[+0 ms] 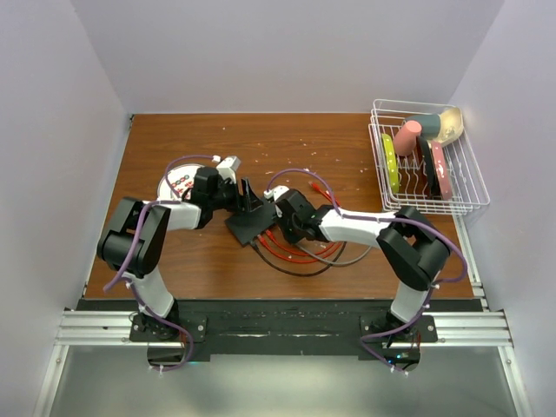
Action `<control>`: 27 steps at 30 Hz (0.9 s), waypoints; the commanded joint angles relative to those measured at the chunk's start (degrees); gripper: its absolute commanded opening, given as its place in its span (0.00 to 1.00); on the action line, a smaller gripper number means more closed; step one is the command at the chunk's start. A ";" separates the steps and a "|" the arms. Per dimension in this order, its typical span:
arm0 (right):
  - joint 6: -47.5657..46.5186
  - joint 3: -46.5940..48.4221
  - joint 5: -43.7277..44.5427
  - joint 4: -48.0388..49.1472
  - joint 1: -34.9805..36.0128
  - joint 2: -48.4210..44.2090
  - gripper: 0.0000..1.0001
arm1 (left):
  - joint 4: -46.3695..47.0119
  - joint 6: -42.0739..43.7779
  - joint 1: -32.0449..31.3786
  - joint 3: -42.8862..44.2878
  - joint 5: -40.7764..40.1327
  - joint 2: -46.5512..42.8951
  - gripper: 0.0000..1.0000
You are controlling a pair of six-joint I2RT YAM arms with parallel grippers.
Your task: Insert the plug into the switch port
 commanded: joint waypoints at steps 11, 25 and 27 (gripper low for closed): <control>3.98 5.06 4.15 0.31 0.62 4.02 0.00 | 3.50 0.54 0.45 -0.74 3.27 1.62 0.63; 6.26 8.93 7.93 -5.49 0.62 6.30 0.00 | 5.35 -0.78 0.45 -0.74 4.59 2.59 0.61; 5.91 9.46 7.84 -6.11 0.62 6.13 0.00 | 5.35 -0.78 0.45 -0.66 4.24 2.76 0.62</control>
